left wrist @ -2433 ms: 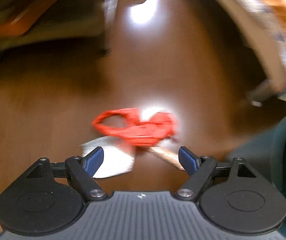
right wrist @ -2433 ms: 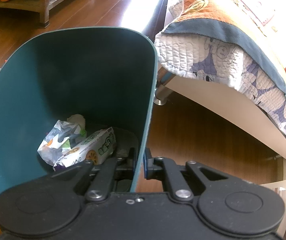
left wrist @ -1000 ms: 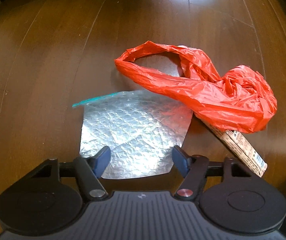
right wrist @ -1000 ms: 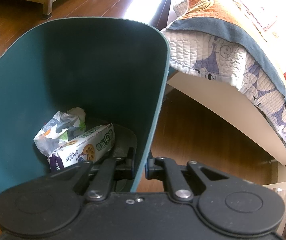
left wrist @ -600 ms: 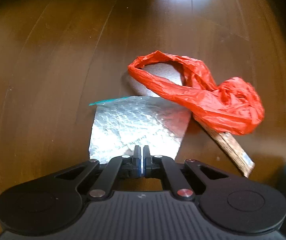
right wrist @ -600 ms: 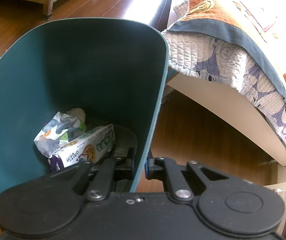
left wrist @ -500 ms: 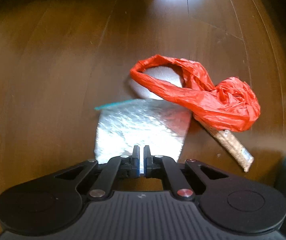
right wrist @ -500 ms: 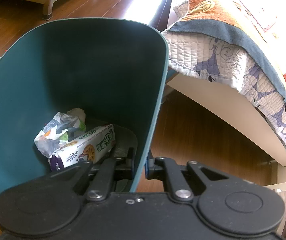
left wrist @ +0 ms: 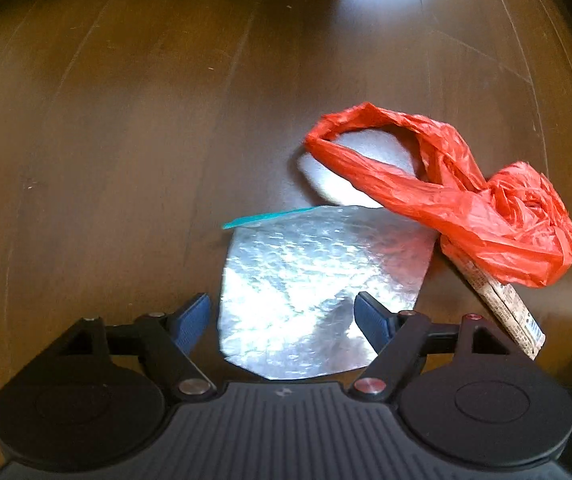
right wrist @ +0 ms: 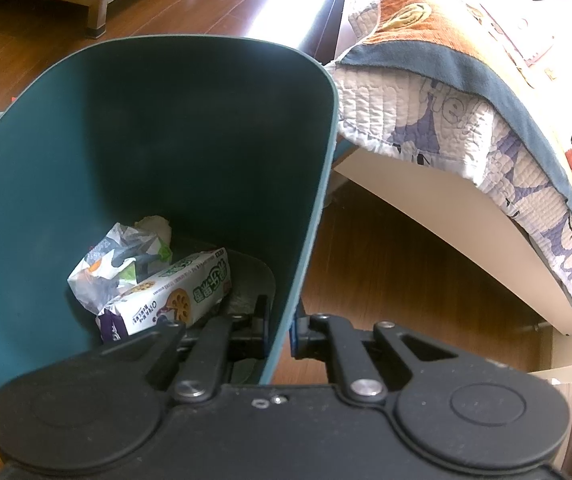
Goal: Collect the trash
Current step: 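Grasp the silver bubble-wrap mailer with the left gripper, then carry the silver mailer into the green bin and open the left gripper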
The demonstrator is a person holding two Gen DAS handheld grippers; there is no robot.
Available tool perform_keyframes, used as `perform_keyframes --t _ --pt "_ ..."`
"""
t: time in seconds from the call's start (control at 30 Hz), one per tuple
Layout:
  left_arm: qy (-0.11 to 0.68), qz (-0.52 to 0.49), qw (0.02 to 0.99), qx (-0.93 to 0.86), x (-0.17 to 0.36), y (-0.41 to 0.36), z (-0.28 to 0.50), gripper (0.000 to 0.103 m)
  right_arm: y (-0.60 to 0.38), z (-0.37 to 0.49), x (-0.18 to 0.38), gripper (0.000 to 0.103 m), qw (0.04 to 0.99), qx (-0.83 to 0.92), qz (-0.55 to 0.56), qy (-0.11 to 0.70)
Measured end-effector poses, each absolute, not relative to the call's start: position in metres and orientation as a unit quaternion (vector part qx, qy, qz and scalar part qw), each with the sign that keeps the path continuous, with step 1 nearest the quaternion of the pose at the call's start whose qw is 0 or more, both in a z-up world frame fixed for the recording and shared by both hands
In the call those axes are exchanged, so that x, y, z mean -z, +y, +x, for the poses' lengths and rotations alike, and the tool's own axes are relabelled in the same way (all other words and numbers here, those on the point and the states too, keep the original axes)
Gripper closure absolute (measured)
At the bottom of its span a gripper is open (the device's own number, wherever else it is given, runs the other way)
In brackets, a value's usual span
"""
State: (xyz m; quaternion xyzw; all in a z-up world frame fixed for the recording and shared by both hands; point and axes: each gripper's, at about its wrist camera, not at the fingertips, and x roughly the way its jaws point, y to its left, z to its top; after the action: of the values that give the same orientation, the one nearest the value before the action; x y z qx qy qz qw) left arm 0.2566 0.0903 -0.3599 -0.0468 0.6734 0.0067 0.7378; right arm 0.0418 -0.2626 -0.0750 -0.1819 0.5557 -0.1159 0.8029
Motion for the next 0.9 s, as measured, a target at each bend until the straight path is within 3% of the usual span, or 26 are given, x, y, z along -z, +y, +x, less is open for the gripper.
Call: perform_keyframes --t 0.27,0.4,0.47,0.53,0.9 --pt "0.664 -0.010 0.747 -0.005 0.356 0.066 0.249 0.028 -0.263 0.042 0.075 0.094 0.803 0.117 -0.181 0.556" --pt "0.654 0.010 0.756 -0.011 0.350 0.061 0.249 0.050 -0.263 0.041 0.076 0.094 0.803 0.117 -0.181 0.556" --pt "0.648 0.027 0.761 -0.016 0.346 0.057 0.248 0.071 -0.263 0.041 0.075 0.094 0.803 0.118 -0.180 0.556" --pt "0.648 0.041 0.760 -0.025 0.344 0.055 0.247 0.098 -0.263 0.041 0.075 0.094 0.804 0.117 -0.179 0.555" --pt "0.641 0.015 0.768 0.009 0.310 0.074 0.231 0.102 -0.265 0.041 0.075 0.094 0.805 0.116 -0.175 0.555"
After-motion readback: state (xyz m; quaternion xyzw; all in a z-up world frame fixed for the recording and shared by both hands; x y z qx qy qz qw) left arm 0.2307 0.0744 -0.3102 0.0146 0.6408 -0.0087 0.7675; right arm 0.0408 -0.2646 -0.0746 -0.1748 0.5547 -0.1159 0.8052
